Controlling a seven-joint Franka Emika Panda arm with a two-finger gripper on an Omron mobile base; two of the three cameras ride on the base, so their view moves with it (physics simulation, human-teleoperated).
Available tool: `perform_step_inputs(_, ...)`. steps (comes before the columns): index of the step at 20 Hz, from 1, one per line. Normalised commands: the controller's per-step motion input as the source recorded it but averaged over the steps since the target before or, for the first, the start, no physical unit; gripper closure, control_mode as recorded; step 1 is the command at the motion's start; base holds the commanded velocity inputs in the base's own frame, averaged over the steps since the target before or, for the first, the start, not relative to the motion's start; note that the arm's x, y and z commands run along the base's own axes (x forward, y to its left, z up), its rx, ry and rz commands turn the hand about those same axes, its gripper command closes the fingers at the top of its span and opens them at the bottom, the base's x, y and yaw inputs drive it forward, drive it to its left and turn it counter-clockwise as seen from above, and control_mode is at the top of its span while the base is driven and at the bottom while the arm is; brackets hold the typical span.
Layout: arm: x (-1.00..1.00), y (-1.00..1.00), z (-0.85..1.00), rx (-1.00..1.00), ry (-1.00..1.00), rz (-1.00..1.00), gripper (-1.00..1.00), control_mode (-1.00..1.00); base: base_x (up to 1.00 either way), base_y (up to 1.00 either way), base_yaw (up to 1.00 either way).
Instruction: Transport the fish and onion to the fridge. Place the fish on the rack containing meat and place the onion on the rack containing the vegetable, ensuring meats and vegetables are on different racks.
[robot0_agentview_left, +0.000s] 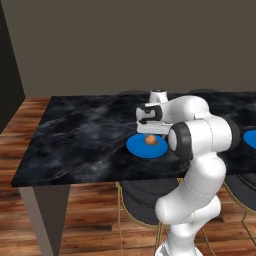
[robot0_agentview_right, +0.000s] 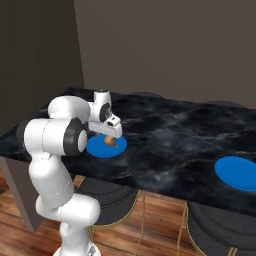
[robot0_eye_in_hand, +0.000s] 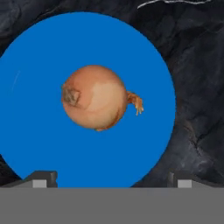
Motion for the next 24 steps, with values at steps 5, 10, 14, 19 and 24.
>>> perform_step_inputs(5, 0.03, -0.06, -0.12, 0.00, 0.02, 0.28, -1.00, -1.00, 0.00, 0.00, 0.00)
perform_step_inputs(10, 0.18, 0.00, -0.03, 0.00, 0.00, 0.11, -1.00, -1.00, 0.00, 0.00, 0.00)
perform_step_inputs(14, 0.29, 0.00, -0.14, 0.00, 0.00, 0.08, -1.00, -1.00, 0.00, 0.00, 0.00)
perform_step_inputs(19, 0.32, 0.00, -0.21, 0.00, 0.00, 0.10, -1.00, -1.00, 0.00, 0.00, 0.00)
perform_step_inputs(24, 0.26, 0.00, -0.22, 0.00, 0.02, 0.11, -1.00, -1.00, 0.00, 0.00, 0.00)
